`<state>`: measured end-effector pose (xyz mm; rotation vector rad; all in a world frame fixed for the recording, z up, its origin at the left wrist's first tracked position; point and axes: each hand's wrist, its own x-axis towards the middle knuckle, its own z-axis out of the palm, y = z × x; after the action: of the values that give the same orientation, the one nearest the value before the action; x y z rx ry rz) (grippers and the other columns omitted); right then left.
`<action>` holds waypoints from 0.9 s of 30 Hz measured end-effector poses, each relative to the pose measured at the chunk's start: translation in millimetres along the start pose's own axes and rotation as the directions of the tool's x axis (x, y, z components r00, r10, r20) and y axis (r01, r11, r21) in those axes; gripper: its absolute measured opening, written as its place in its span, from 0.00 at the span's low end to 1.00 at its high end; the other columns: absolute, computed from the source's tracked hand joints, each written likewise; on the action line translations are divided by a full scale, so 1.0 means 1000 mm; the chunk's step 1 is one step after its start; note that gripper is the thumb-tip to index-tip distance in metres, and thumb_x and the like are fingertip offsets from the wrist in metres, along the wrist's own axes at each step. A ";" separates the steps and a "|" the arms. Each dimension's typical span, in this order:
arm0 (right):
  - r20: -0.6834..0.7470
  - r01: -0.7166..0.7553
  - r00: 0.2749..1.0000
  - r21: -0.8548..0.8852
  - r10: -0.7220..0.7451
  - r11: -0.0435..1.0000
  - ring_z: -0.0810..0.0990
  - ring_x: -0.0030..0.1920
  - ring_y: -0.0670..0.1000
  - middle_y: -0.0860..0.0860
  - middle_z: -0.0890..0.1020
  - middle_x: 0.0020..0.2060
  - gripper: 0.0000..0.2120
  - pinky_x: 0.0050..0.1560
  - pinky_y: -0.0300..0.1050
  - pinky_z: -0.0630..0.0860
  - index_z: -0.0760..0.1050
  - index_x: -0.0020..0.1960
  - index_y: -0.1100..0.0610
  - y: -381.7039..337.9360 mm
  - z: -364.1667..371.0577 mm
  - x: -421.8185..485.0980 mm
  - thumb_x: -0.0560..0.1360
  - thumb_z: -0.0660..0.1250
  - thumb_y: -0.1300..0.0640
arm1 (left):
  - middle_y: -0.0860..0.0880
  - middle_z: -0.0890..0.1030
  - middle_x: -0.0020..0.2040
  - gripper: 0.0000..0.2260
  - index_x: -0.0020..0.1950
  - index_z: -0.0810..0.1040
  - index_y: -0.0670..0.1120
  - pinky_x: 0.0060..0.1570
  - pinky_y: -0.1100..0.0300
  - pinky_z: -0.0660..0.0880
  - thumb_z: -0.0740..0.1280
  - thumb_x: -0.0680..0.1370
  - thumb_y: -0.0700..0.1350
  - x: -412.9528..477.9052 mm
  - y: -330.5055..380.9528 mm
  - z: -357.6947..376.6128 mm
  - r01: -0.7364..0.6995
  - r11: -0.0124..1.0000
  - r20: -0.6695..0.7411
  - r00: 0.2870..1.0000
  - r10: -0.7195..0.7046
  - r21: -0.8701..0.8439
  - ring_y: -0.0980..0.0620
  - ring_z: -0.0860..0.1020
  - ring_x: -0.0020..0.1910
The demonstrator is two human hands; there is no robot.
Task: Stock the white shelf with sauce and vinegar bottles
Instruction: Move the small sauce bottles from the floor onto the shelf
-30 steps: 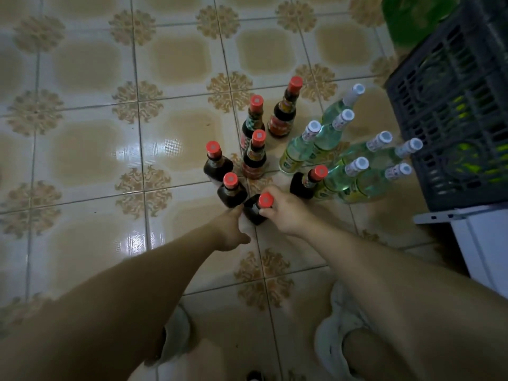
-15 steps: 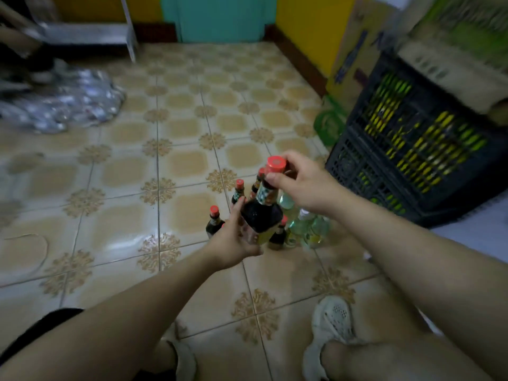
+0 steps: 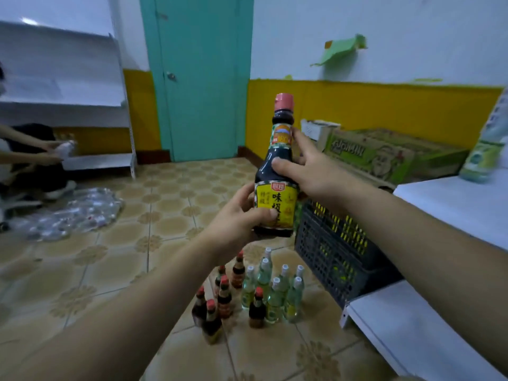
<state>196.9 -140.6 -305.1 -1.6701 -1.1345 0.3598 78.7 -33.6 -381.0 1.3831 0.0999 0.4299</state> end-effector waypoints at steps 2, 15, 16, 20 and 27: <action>-0.085 0.040 0.996 0.010 -0.039 0.999 0.83 0.51 0.55 0.55 0.82 0.55 0.30 0.50 0.53 0.81 0.57 0.75 0.43 -0.014 -0.012 -0.015 0.78 0.67 0.55 | 0.46 0.81 0.54 0.28 0.65 0.71 0.54 0.51 0.46 0.78 0.71 0.67 0.40 -0.005 0.015 0.017 -0.018 0.998 0.048 0.999 0.015 0.061 0.44 0.81 0.51; -0.327 0.009 0.944 -0.128 -0.051 0.992 0.83 0.51 0.51 0.50 0.80 0.57 0.39 0.54 0.55 0.80 0.44 0.77 0.36 -0.053 -0.089 -0.106 0.77 0.67 0.49 | 0.43 0.77 0.59 0.32 0.61 0.68 0.65 0.47 0.49 0.80 0.71 0.67 0.34 -0.012 0.052 0.114 -0.190 0.981 0.268 0.948 0.172 0.041 0.48 0.83 0.49; -0.339 -0.010 0.940 -0.133 -0.036 0.991 0.83 0.52 0.51 0.50 0.79 0.58 0.41 0.54 0.55 0.80 0.44 0.77 0.36 -0.053 -0.095 -0.115 0.77 0.68 0.51 | 0.43 0.78 0.58 0.32 0.61 0.68 0.65 0.47 0.49 0.80 0.71 0.67 0.34 -0.011 0.050 0.122 -0.191 0.981 0.295 0.940 0.172 0.033 0.48 0.83 0.49; -0.450 -0.118 0.892 -0.166 0.031 0.979 0.82 0.55 0.54 0.52 0.75 0.66 0.44 0.56 0.59 0.79 0.42 0.75 0.32 -0.049 -0.119 -0.155 0.74 0.71 0.49 | 0.43 0.79 0.58 0.38 0.70 0.63 0.62 0.53 0.48 0.78 0.73 0.69 0.33 -0.002 0.038 0.159 -0.207 0.977 0.423 0.891 0.167 0.052 0.44 0.81 0.53; -0.682 -0.313 0.717 -0.128 0.146 0.941 0.84 0.50 0.53 0.52 0.81 0.56 0.44 0.53 0.57 0.81 0.44 0.75 0.31 -0.044 -0.155 -0.243 0.75 0.71 0.53 | 0.46 0.76 0.60 0.38 0.71 0.59 0.62 0.47 0.57 0.80 0.70 0.72 0.30 -0.006 0.014 0.240 -0.194 0.979 0.654 0.749 0.109 0.059 0.52 0.82 0.47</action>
<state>159.7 -427.8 -271.6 -1.9298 -0.4295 -0.2379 146.4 -257.0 -321.9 1.6020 -0.5759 0.0522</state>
